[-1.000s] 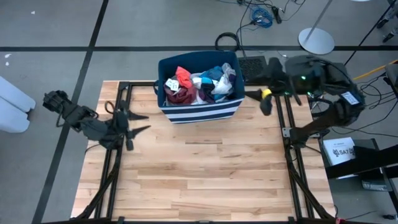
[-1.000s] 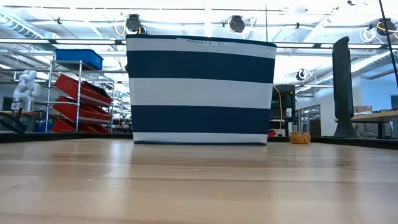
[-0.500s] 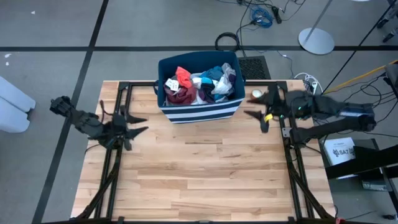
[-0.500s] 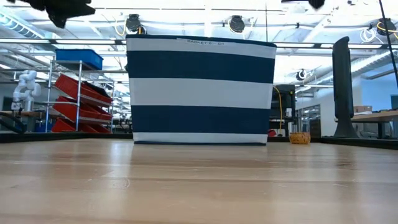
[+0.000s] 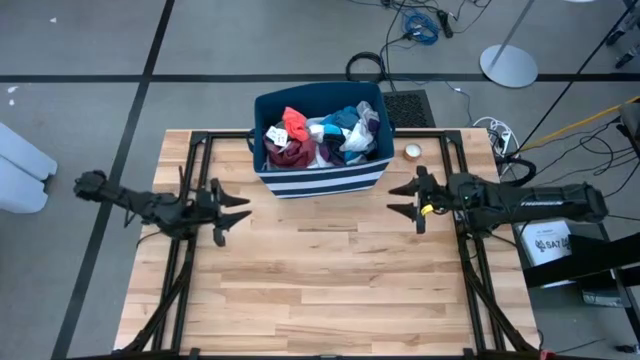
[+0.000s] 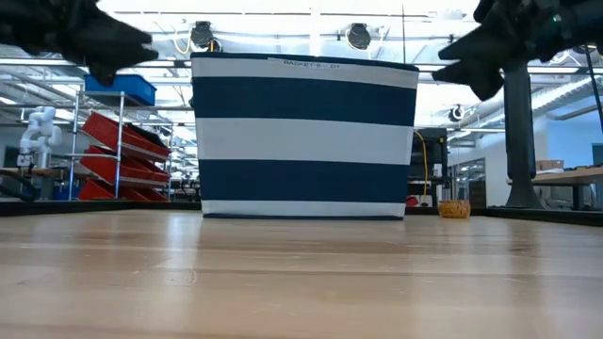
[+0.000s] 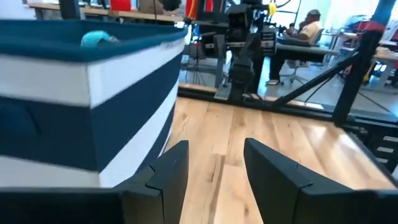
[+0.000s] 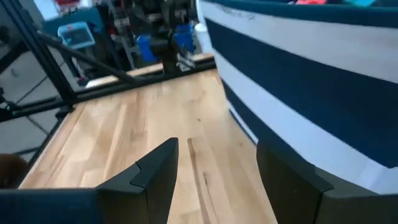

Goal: Sort clothes
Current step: Return to Home Position

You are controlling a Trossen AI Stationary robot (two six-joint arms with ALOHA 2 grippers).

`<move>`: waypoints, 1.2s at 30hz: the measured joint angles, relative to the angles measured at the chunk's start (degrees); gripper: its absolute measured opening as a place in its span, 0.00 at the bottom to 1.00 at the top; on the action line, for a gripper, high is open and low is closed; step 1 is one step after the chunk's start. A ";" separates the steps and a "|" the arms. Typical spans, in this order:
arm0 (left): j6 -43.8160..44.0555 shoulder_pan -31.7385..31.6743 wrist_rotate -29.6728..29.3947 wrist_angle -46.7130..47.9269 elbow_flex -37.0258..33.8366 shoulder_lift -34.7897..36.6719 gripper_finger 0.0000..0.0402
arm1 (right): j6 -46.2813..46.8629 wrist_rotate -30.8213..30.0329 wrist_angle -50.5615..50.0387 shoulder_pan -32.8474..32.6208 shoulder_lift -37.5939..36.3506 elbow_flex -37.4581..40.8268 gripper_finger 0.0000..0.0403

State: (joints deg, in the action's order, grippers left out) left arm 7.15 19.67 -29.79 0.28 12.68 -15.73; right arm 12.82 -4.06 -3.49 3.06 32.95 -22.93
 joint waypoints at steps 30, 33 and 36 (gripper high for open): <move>9.13 -20.77 26.66 -7.48 -12.23 2.83 0.41 | 3.18 17.84 17.16 15.53 -12.40 20.63 0.51; 9.14 -20.77 26.63 -6.87 -12.23 2.83 0.41 | 2.64 17.45 14.57 16.13 -16.30 20.65 0.51; 9.10 -20.77 25.32 -6.86 -12.24 3.15 0.41 | 2.34 13.88 12.00 16.26 -20.00 21.89 0.51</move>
State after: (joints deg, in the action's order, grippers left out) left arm 16.25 -1.10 -4.47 -6.58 0.44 -12.59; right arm 15.16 9.82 8.51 19.31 12.95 -1.04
